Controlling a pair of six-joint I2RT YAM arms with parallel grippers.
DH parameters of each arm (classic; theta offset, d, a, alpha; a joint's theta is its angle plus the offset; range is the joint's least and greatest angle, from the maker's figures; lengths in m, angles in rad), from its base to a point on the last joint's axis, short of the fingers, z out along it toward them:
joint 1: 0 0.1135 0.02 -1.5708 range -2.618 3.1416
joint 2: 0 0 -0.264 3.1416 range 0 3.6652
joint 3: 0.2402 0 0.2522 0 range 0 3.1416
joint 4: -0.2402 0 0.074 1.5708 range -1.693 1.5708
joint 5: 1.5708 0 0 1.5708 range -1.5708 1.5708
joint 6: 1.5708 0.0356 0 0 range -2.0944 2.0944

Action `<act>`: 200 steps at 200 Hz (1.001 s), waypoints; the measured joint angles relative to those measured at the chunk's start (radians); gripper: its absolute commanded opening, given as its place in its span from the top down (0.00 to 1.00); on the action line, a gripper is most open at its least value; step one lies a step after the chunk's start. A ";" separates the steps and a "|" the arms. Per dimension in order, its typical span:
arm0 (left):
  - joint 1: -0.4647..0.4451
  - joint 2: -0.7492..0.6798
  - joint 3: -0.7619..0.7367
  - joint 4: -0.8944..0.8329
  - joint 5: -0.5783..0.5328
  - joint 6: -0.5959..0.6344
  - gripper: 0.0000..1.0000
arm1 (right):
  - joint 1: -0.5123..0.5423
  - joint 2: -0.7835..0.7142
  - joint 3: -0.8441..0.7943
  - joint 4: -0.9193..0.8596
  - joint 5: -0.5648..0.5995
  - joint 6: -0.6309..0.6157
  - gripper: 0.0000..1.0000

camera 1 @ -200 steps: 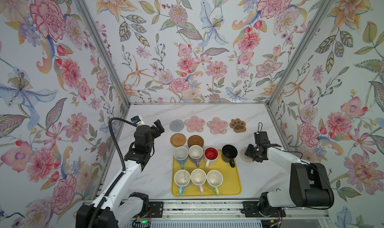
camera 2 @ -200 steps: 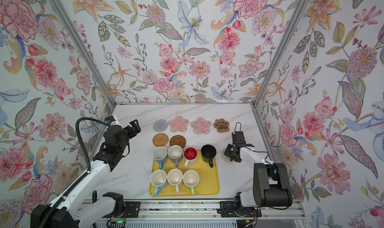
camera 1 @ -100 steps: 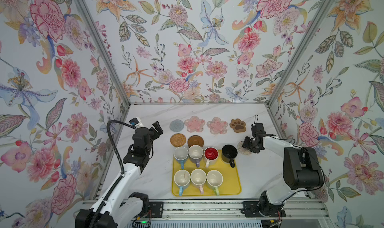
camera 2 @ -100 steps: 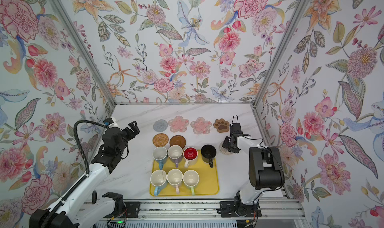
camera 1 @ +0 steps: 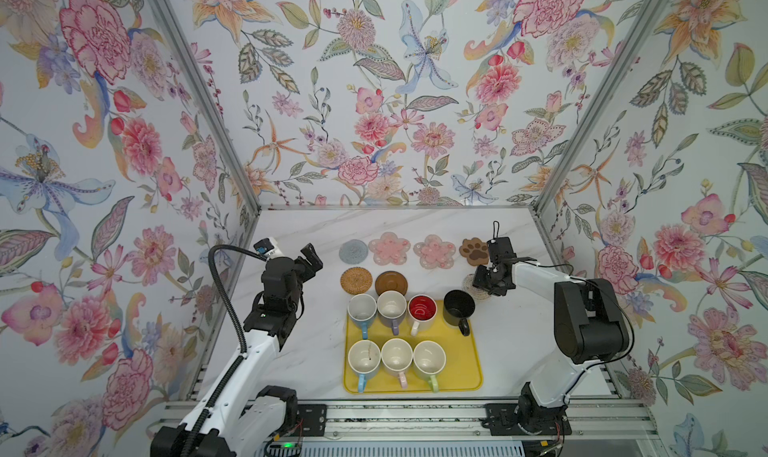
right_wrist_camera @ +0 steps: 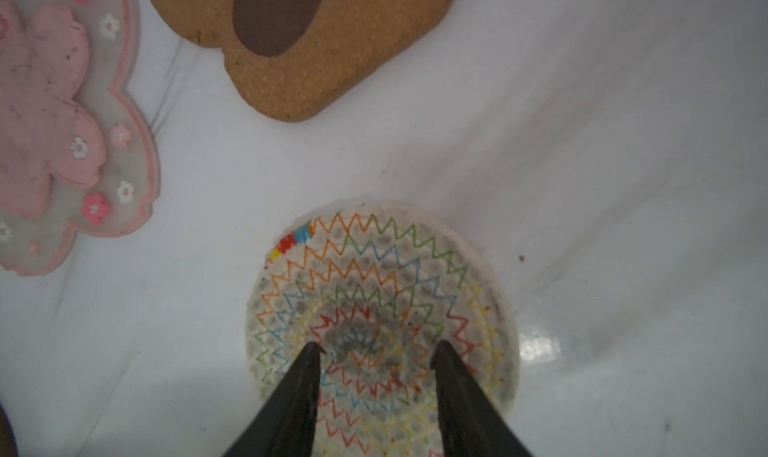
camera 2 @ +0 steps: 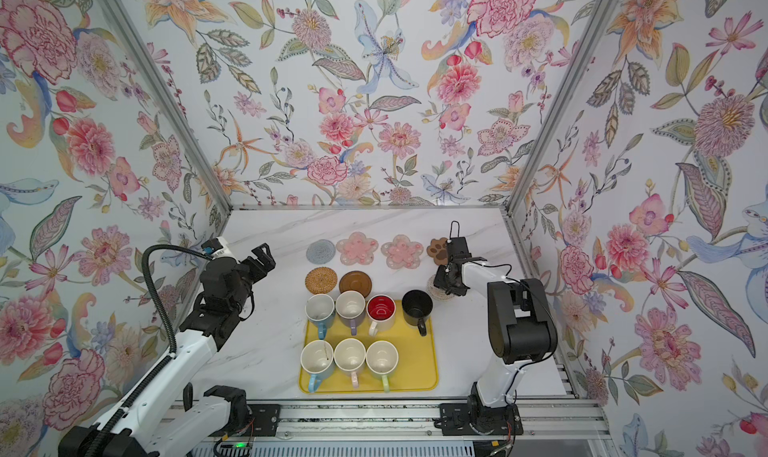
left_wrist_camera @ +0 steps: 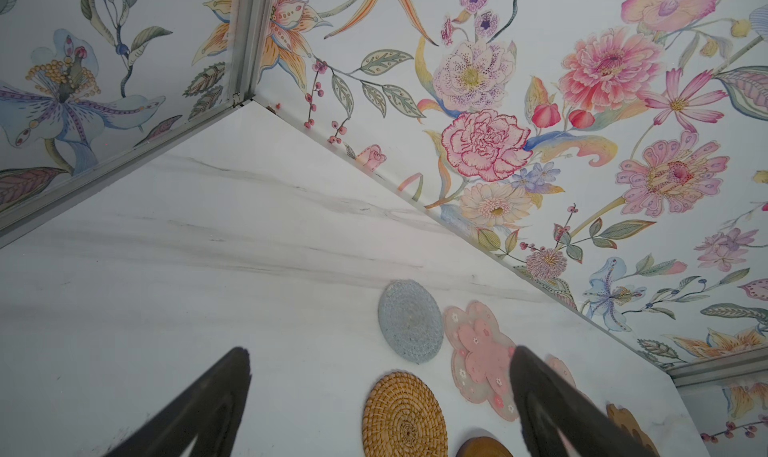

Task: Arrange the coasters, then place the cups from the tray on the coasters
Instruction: 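Move the right gripper farther from the robot above the embroidered coaster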

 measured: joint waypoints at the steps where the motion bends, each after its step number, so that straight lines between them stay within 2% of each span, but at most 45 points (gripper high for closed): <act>1: 0.000 0.000 0.000 0.000 0.002 0.000 0.01 | 0.000 0.001 0.001 0.000 0.000 0.000 0.54; 200: 0.031 -0.038 -0.044 0.000 0.019 -0.025 0.01 | 0.167 0.103 0.132 -0.014 -0.043 -0.007 0.55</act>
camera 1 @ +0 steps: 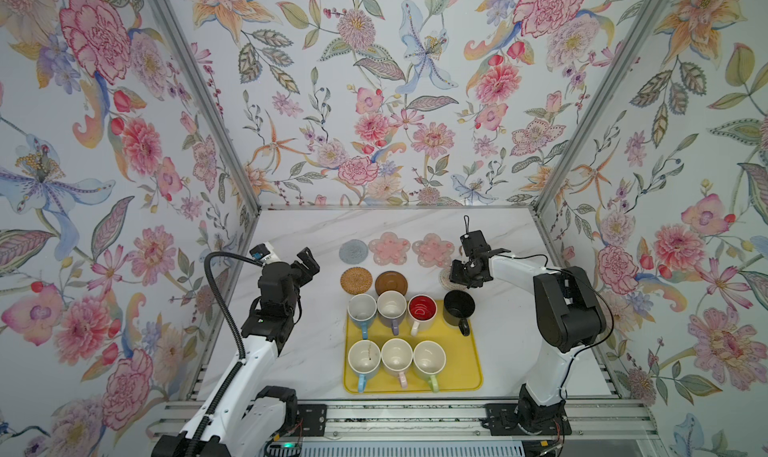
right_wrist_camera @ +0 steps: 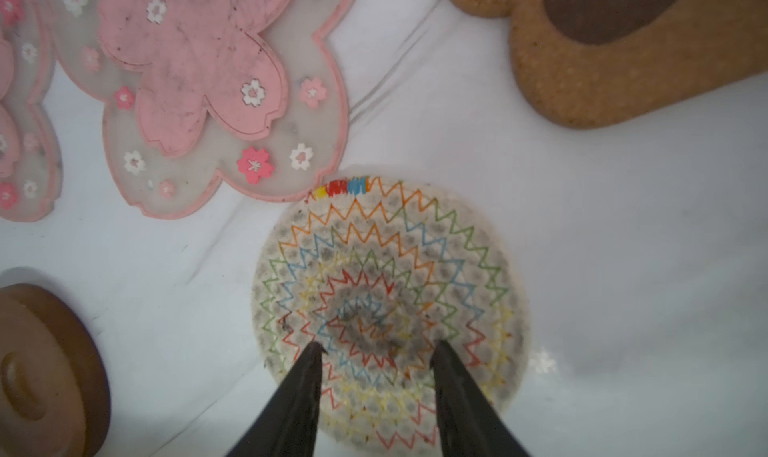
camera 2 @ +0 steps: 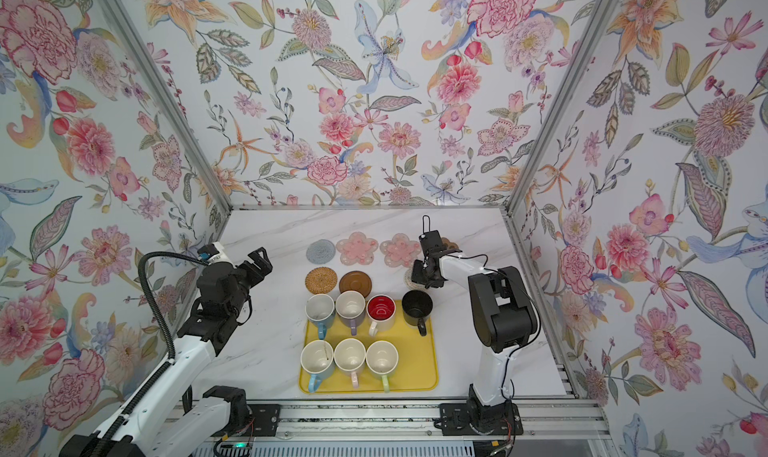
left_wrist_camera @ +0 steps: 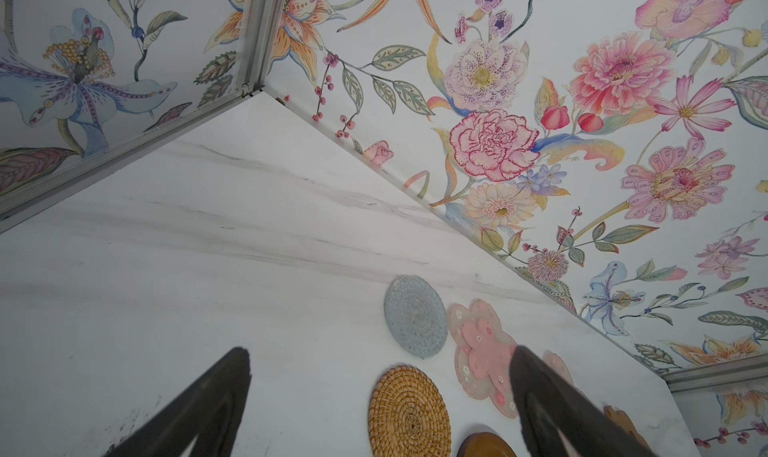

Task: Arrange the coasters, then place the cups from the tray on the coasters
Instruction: 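Move the right gripper farther from the robot above the embroidered coaster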

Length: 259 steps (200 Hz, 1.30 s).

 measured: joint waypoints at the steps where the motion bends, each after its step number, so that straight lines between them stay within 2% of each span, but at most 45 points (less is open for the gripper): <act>1: 0.000 0.000 0.000 0.000 0.000 0.000 0.01 | 0.000 0.000 0.000 0.000 0.000 0.000 0.55; 216: 0.009 -0.003 -0.011 0.000 0.023 -0.012 0.01 | 0.084 0.002 0.004 0.002 -0.035 0.005 0.56; 259: 0.009 -0.003 -0.013 0.000 0.023 -0.019 0.01 | 0.084 0.002 0.021 -0.010 -0.036 0.004 0.50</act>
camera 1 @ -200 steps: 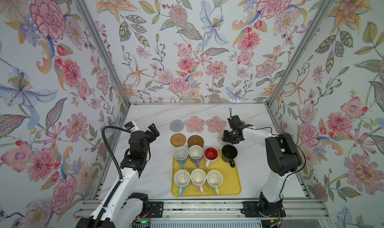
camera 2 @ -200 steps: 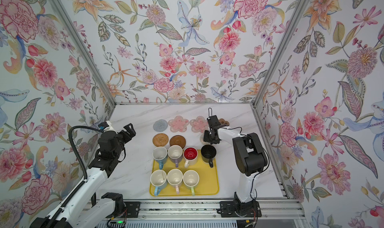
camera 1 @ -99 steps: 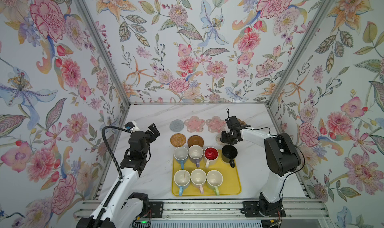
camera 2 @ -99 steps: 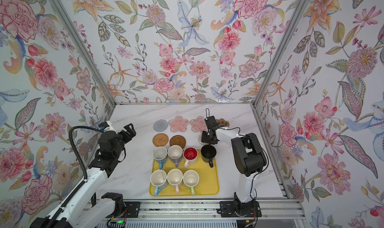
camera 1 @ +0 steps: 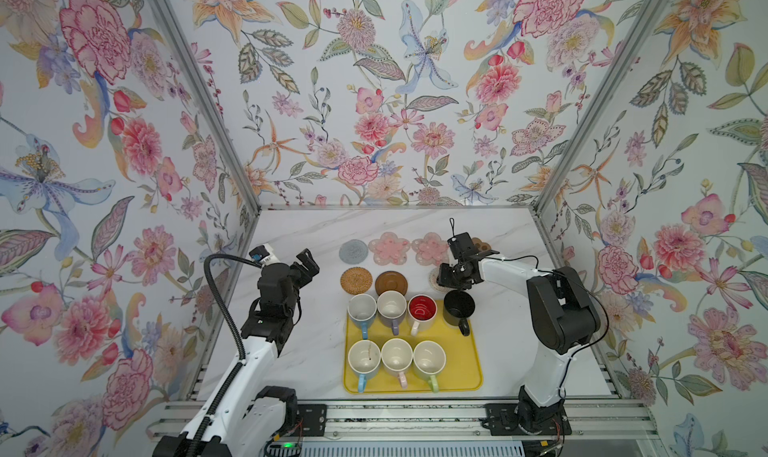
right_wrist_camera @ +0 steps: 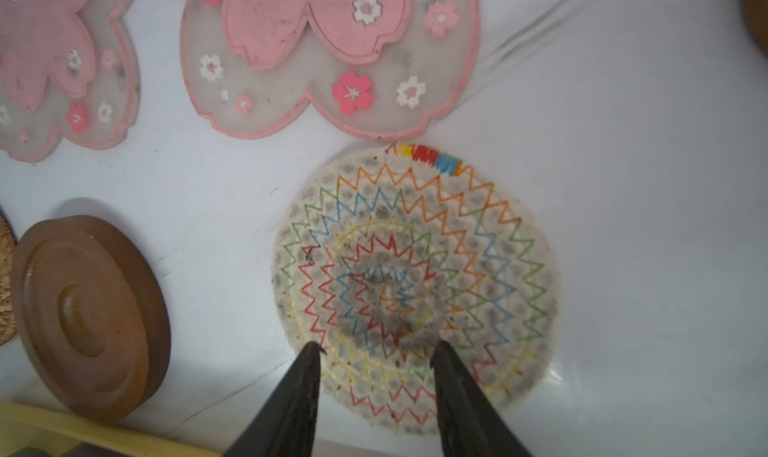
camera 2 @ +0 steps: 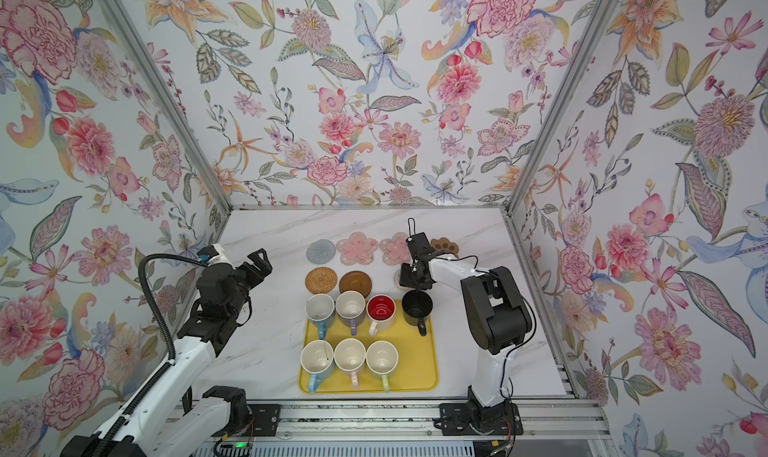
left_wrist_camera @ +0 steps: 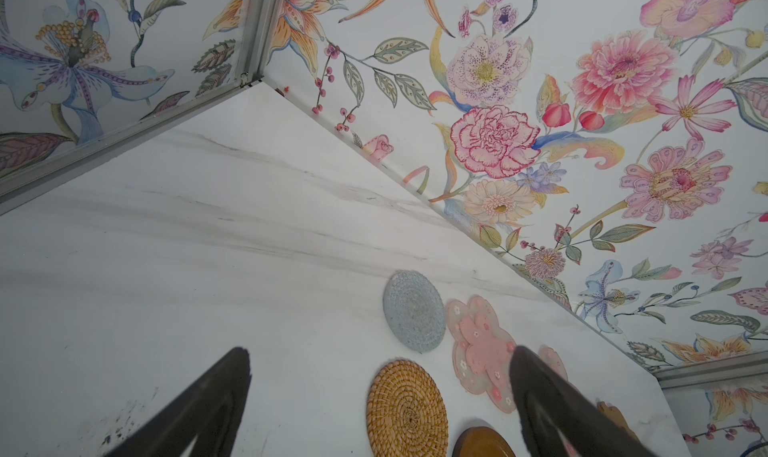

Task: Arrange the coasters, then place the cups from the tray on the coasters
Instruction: 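Raise the right gripper and swing it back nearer the robot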

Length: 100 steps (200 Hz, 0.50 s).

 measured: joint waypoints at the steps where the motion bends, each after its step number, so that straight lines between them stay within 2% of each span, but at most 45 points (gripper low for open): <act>1: 0.000 0.000 0.000 0.000 0.000 0.000 0.01 | 0.000 0.000 0.002 -0.002 0.000 0.000 0.49; 22: 0.000 0.000 0.000 -0.001 0.000 -0.003 0.01 | -0.002 -0.011 0.039 -0.013 0.000 0.000 0.41; 39: 0.000 0.000 0.000 0.000 0.000 -0.006 0.01 | -0.006 -0.053 0.050 -0.020 -0.001 -0.009 0.31; 85: 0.001 0.000 0.000 -0.001 0.008 -0.008 0.01 | -0.047 -0.263 0.083 -0.053 0.016 -0.029 0.17; 100: 0.001 0.002 0.000 0.000 0.019 -0.007 0.01 | -0.062 -0.352 0.071 -0.056 0.035 -0.044 0.09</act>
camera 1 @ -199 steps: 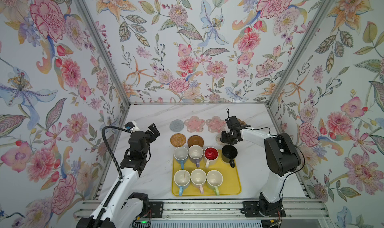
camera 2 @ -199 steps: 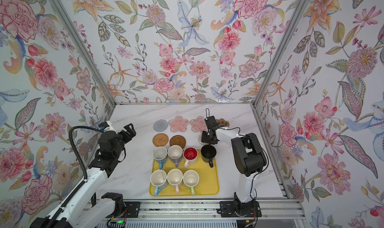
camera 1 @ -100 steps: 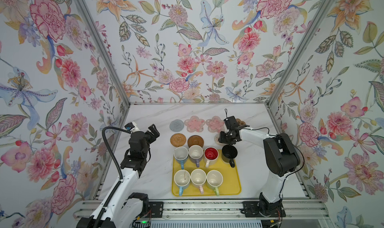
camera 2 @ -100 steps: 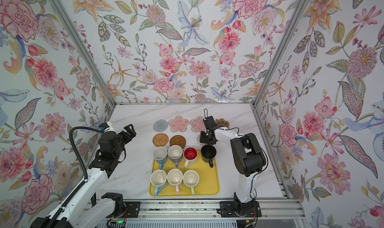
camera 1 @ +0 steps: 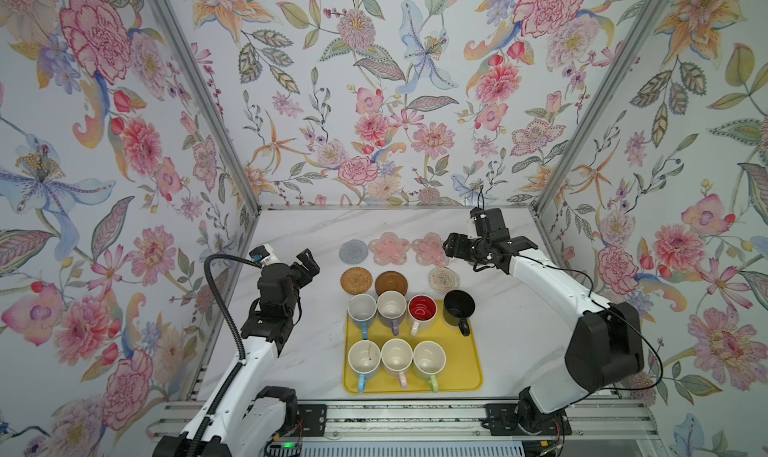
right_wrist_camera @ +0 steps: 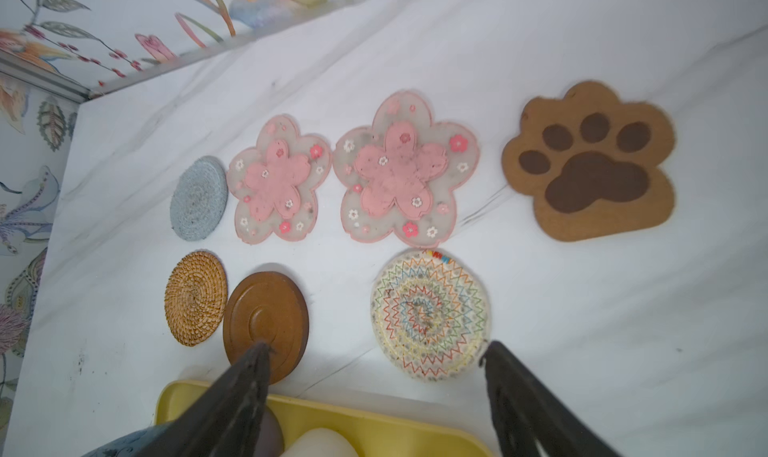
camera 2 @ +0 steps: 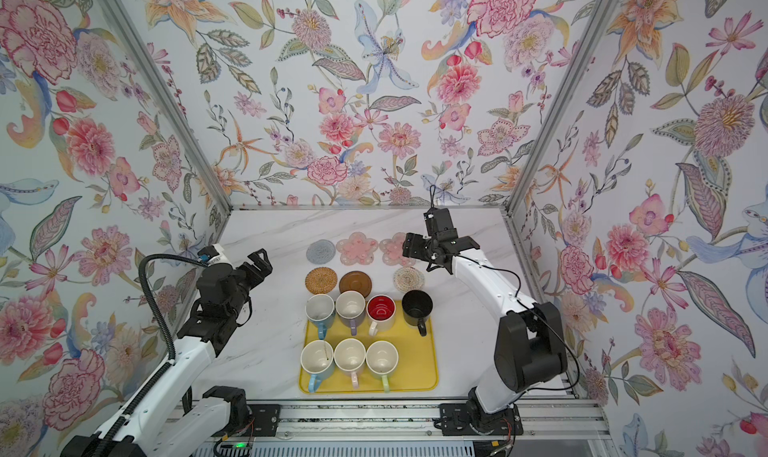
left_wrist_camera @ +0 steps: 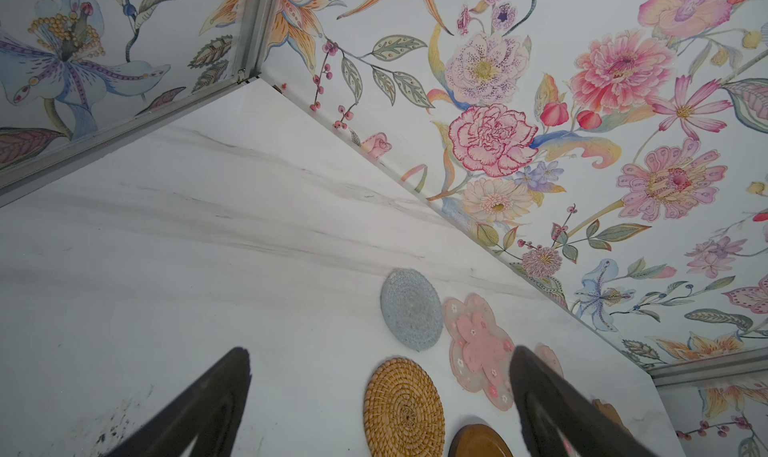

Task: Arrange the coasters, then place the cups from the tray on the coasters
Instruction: 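Raise the right gripper and swing it back nearer the robot, then move the open right gripper toward the black mug on the yellow tray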

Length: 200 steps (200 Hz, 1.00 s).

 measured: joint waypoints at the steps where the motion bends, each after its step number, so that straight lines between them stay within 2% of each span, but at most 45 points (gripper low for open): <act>1: 0.000 0.000 0.000 0.000 0.000 0.000 0.01 | -0.001 -0.010 -0.002 0.000 0.002 0.002 0.08; 14: 0.000 0.005 0.000 0.000 0.006 0.000 0.01 | -0.011 -0.105 -0.043 0.008 0.034 -0.017 0.01; 44: 0.001 0.020 0.000 0.000 0.008 0.001 0.01 | -0.022 -0.356 -0.223 0.037 0.116 -0.044 0.01; 62: 0.001 0.024 0.000 -0.001 0.008 0.003 0.01 | -0.035 -0.451 -0.310 0.042 0.145 -0.047 0.01; 134: 0.017 0.016 0.000 -0.024 0.041 0.027 0.01 | -0.041 -0.568 -0.426 -0.034 0.174 0.019 0.01; 200: 0.019 -0.015 -0.014 -0.038 0.041 0.047 0.01 | 0.050 -0.746 -0.491 -0.210 0.177 0.115 0.01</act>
